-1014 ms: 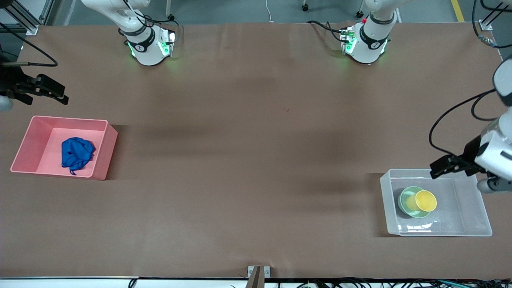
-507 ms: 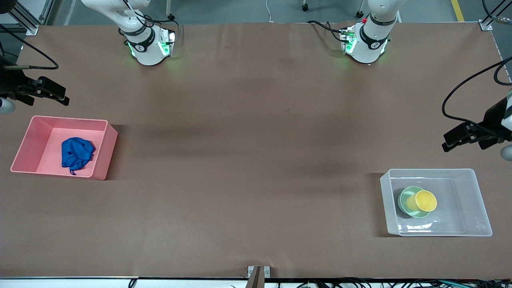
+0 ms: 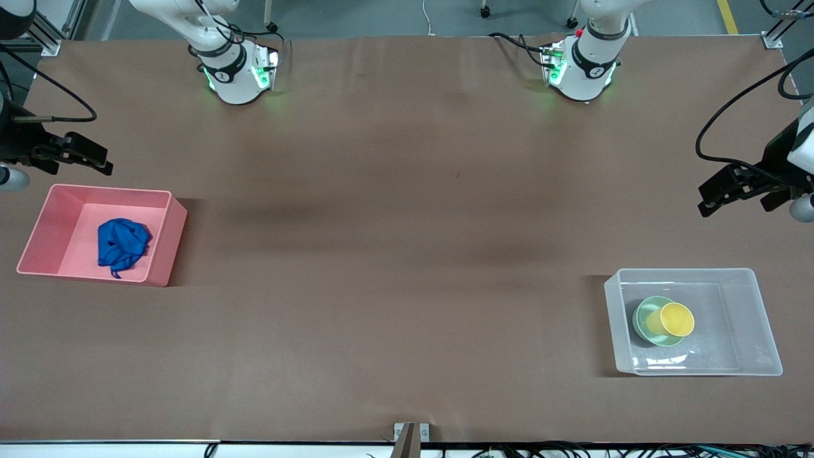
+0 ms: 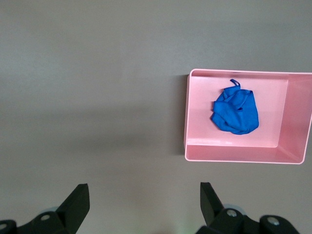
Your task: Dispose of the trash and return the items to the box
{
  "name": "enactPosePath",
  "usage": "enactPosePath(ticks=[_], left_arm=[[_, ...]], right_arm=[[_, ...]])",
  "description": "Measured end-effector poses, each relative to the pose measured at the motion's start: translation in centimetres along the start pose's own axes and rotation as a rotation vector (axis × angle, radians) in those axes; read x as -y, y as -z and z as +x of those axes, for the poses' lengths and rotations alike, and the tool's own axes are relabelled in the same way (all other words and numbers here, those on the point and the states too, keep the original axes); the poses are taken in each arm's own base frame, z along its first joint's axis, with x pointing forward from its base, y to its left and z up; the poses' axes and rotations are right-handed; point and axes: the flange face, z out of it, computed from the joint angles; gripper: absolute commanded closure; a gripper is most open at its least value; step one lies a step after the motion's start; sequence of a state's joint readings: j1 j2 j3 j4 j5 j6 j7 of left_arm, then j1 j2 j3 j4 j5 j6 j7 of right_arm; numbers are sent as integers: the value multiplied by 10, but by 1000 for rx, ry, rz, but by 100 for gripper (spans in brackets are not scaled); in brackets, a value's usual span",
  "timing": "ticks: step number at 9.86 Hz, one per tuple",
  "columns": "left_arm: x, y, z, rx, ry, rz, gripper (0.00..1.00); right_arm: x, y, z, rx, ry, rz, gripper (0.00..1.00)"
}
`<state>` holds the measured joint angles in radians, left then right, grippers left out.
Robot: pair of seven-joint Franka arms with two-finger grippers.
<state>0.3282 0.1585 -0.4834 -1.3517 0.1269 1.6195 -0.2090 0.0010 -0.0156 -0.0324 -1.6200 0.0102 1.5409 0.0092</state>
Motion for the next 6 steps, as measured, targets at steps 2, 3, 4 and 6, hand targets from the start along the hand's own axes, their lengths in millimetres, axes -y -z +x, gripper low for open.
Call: enactPosePath(ticks=[2, 3, 4, 6], left_arm=[[12, -5, -2, 22, -15, -7, 0], [18, -9, -5, 40, -16, -28, 0], [22, -11, -13, 55, -18, -38, 0], [17, -11, -40, 80, -27, -29, 0]], right_arm=[[0, 1, 0, -6, 0, 0, 0], [1, 6, 0, -17, 2, 0, 0], [2, 15, 0, -37, 3, 0, 0], [3, 34, -2, -76, 6, 1, 0]])
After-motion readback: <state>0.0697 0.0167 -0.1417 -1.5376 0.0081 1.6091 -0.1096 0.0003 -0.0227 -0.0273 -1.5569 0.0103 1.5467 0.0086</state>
